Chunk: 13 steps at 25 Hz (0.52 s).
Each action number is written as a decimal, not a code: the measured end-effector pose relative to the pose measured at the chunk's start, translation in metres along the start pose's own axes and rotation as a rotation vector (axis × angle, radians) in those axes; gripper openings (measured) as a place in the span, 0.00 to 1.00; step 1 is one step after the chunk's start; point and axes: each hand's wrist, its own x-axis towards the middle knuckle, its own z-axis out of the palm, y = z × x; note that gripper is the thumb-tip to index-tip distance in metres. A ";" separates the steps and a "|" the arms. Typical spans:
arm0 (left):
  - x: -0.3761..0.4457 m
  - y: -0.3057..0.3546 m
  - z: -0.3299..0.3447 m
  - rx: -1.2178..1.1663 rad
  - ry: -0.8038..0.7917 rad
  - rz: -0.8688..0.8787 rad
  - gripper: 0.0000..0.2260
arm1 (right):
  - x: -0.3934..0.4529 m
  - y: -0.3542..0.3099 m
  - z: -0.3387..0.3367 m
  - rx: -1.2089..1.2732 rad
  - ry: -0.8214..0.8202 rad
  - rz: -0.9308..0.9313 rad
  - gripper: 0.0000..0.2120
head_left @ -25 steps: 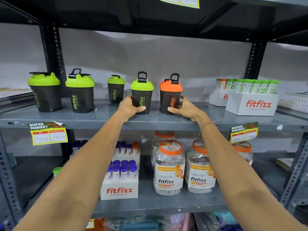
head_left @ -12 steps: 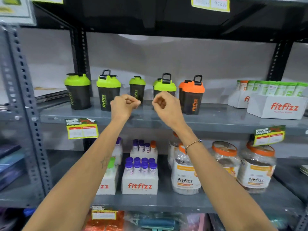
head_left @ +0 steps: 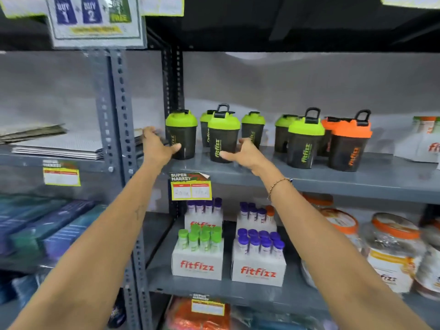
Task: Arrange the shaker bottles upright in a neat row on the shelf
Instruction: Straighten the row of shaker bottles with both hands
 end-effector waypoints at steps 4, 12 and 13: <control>0.030 -0.015 0.002 0.155 -0.418 -0.120 0.39 | 0.016 -0.005 0.012 -0.091 0.017 0.075 0.35; 0.038 -0.014 0.007 -0.054 -0.561 -0.085 0.21 | 0.032 0.007 -0.004 -0.060 0.001 0.140 0.55; 0.037 -0.013 0.012 -0.051 -0.559 -0.086 0.21 | 0.032 0.010 -0.011 -0.049 0.008 0.140 0.54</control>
